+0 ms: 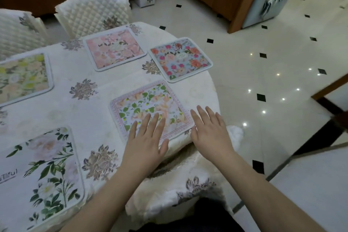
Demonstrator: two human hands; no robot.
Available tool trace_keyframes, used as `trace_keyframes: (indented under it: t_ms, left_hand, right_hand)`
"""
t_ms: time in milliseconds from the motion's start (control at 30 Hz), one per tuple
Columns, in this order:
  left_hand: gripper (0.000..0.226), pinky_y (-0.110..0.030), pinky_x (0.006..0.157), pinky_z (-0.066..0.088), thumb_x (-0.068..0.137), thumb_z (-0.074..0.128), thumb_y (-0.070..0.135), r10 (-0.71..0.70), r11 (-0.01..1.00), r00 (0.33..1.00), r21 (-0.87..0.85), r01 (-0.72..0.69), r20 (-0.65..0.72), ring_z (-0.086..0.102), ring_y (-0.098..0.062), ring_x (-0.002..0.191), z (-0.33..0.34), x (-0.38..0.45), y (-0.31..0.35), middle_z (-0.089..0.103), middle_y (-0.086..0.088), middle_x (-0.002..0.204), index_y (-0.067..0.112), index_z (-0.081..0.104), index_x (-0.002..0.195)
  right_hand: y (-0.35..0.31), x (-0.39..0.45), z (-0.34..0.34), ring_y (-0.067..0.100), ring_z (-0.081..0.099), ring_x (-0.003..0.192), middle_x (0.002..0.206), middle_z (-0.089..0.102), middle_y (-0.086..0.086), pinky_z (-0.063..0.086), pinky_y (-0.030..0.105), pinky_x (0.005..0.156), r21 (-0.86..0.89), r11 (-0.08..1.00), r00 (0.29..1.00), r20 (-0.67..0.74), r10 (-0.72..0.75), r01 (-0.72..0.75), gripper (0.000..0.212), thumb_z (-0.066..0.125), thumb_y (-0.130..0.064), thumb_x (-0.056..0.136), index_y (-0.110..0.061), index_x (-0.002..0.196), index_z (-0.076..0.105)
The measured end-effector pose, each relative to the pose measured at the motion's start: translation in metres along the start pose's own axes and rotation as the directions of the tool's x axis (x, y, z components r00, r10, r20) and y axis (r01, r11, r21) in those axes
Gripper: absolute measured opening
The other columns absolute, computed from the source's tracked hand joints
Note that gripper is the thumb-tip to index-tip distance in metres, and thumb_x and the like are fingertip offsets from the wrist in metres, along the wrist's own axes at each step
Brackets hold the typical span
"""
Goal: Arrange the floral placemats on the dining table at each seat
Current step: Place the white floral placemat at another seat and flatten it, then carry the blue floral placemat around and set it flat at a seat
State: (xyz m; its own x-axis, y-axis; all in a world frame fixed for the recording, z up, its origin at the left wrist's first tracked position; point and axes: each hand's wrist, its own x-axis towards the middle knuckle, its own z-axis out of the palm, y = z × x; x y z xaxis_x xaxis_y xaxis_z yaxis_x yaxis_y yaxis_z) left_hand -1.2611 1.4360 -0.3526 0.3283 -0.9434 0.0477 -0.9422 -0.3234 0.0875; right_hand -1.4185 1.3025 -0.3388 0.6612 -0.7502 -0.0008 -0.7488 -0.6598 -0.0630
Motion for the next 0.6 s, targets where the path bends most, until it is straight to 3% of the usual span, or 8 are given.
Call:
trace_keyframes:
  t_ms: [100, 300, 600]
  left_hand:
    - [0.063, -0.051, 0.113, 0.020, 0.094, 0.030, 0.051, 0.000, 1.000, 1.000, 0.031, 0.000, 0.011, 0.036, -0.027, 0.142, 0.003, 0.028, 0.026, 0.043, -0.006, 0.152, 0.017, 0.044, 0.146]
    - [0.063, -0.058, 0.108, 0.036, 0.090, 0.035, 0.053, -0.096, 0.995, 0.994, 0.002, 0.096, 0.045, 0.041, -0.028, 0.139, 0.010, 0.087, 0.103, 0.047, -0.006, 0.148, 0.019, 0.052, 0.140]
    - [0.061, -0.054, 0.111, 0.031, 0.093, 0.033, 0.050, -0.118, 0.992, 0.993, 0.039, 0.118, -0.010, 0.037, -0.026, 0.141, 0.005, 0.145, 0.167, 0.044, -0.004, 0.151, 0.020, 0.047, 0.144]
  right_hand:
    - [0.039, 0.008, 0.002, 0.031, 0.043, 0.136, 0.145, 0.050, 0.008, 0.033, 0.049, 0.111, 0.019, 1.000, 1.000, -0.023, 0.010, -0.009, 0.058, 0.032, -0.033, 0.088, -0.014, 0.139, 0.053]
    - [0.125, 0.030, 0.001, 0.032, 0.040, 0.138, 0.150, 0.045, 0.008, 0.021, 0.045, 0.112, 0.043, 0.999, 0.999, -0.040, -0.018, 0.020, 0.058, 0.033, -0.033, 0.090, -0.014, 0.143, 0.047]
    - [0.197, 0.067, -0.003, 0.030, 0.038, 0.140, 0.151, 0.042, 0.008, 0.019, 0.045, 0.114, 0.067, 0.995, 0.996, -0.053, -0.069, 0.073, 0.059, 0.033, -0.032, 0.091, -0.015, 0.146, 0.043]
